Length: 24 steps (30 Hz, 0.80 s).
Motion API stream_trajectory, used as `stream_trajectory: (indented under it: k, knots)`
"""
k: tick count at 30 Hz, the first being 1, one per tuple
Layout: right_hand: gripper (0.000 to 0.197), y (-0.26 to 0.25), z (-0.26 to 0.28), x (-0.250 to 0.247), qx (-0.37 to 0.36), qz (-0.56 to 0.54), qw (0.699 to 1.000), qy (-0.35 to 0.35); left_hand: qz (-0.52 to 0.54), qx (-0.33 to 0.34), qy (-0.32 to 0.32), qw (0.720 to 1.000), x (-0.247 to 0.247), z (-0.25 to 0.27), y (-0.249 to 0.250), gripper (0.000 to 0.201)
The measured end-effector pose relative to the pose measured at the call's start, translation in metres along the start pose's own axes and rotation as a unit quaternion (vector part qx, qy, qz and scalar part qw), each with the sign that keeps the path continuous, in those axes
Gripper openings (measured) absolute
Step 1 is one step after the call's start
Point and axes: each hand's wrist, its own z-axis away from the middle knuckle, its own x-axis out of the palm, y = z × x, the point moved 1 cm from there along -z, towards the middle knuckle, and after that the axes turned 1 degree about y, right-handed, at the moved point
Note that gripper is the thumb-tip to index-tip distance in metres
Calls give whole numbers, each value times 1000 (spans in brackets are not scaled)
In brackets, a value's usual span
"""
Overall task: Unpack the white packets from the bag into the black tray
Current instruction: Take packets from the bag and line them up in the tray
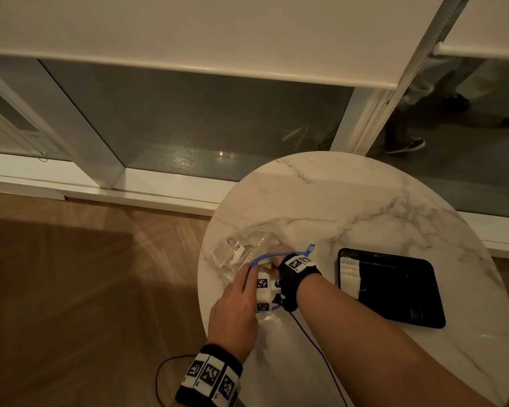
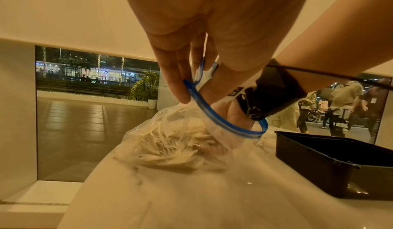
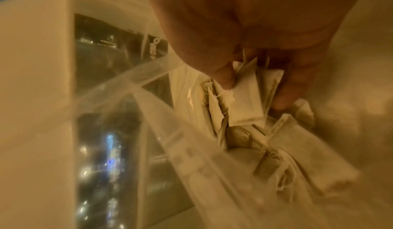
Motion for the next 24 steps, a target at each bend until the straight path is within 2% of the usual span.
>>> stream_trajectory:
  k: [1,2,3,4,5,6,8,9,10,11,14,17,20,24]
  knots:
    - [42,-1,-6,3,16,-63,997,39,-2,1,-1,1000,1,0,-1,84]
    - [19,-8,-6,2,43,-73,996,38,-2,1,-2,1000,2,0,-2,85]
    - [19,-14,-6,0,99,-201,973,49,-2,0,-3,1000,3,0,-4,87]
    - [33,-17,-13,1,146,-350,920,98,-2,-3,-5,1000,4,0,-5,88]
    - [39,-21,-9,-1,151,-411,890,124,-3,-6,-7,1000,4,0,-7,88]
    - [40,-22,-6,-2,139,-449,873,131,-4,-8,-7,1000,4,-1,-8,88]
    - [34,-21,2,-1,102,-425,892,113,-4,-12,-3,1000,3,-1,-10,91]
    - [31,-20,8,-1,95,-442,885,107,-4,-14,-1,1000,3,-2,-11,92]
    - [28,-18,13,1,98,-484,863,110,-5,-15,0,1000,3,-2,-11,92]
    - [23,-16,17,2,96,-479,865,116,-8,-16,3,1000,4,-2,-11,92]
    - [12,-20,26,7,115,-510,842,136,-13,-19,10,1000,5,-3,-12,92]
    - [16,-19,38,13,91,-532,831,137,-6,-15,17,1000,7,-2,-14,93]
    - [15,-12,52,18,93,-568,811,108,14,-7,30,999,10,0,-16,90]
    - [19,4,65,20,90,-590,795,106,24,6,40,999,15,4,-17,89]
